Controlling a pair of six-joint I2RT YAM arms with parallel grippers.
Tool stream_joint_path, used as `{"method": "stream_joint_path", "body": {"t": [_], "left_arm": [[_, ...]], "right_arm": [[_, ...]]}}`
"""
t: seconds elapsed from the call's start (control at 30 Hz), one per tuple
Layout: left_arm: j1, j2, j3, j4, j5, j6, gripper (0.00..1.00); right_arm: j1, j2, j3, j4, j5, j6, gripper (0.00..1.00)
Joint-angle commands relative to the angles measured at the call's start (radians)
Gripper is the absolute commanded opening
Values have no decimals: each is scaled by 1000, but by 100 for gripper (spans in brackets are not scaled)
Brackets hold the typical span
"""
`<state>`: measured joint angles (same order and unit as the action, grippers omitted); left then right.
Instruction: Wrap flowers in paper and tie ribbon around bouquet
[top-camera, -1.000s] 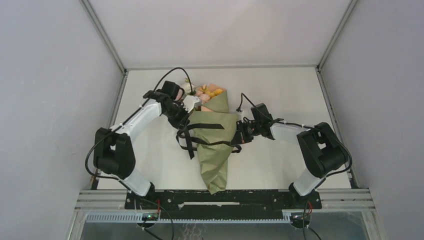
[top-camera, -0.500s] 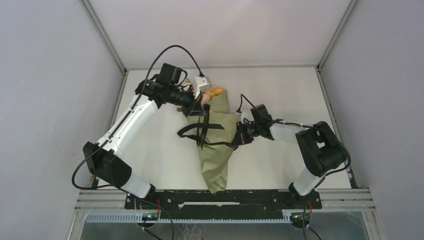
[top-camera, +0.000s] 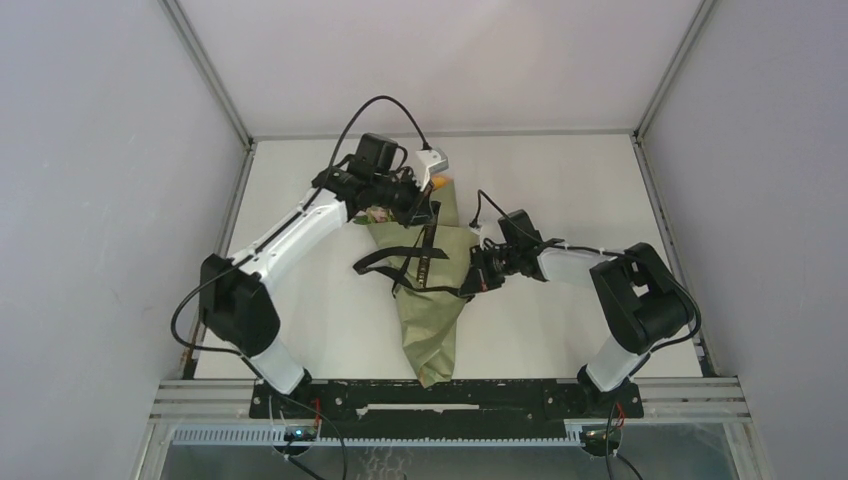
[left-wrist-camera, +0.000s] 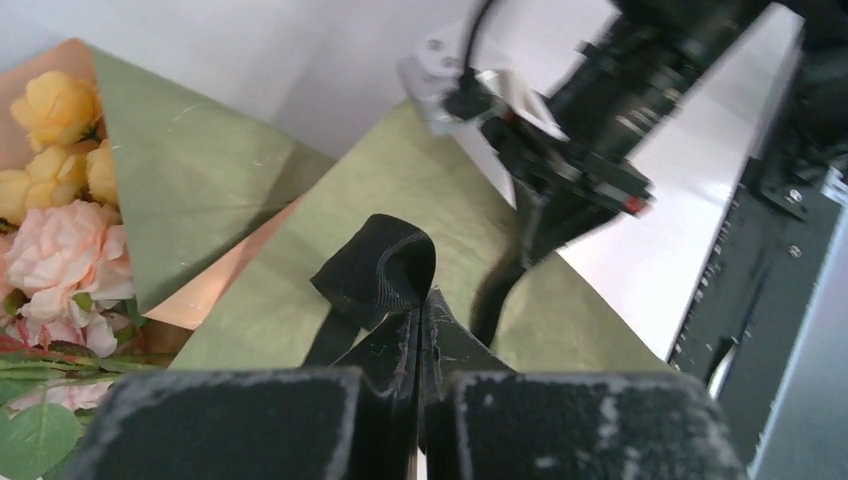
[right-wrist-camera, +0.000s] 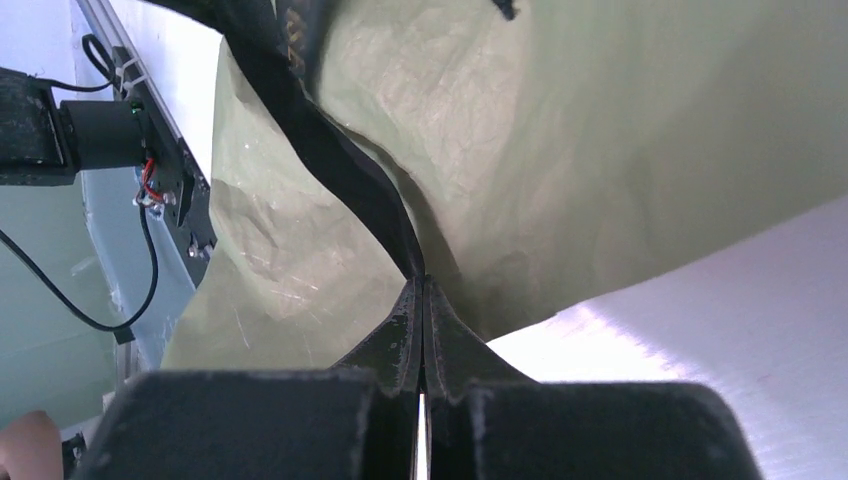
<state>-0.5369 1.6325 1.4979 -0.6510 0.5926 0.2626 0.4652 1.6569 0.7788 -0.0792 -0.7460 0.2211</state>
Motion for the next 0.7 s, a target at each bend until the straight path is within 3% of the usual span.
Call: {"method": "stream_joint_path", "body": {"t": [0.0, 0.27, 0.5, 0.67], "left_arm": [[2, 38, -12, 148, -109, -104, 0], [-3, 91, -32, 158, -95, -94, 0], [-80, 172, -77, -82, -22, 168, 5], [-136, 165, -163, -116, -59, 266, 15]], "right_arm": [[15, -60, -19, 32, -52, -33, 0], [18, -165, -38, 59, -109, -25, 0], [-25, -195, -38, 121, -138, 16, 0], [-35, -189, -38, 161, -162, 29, 0]]}}
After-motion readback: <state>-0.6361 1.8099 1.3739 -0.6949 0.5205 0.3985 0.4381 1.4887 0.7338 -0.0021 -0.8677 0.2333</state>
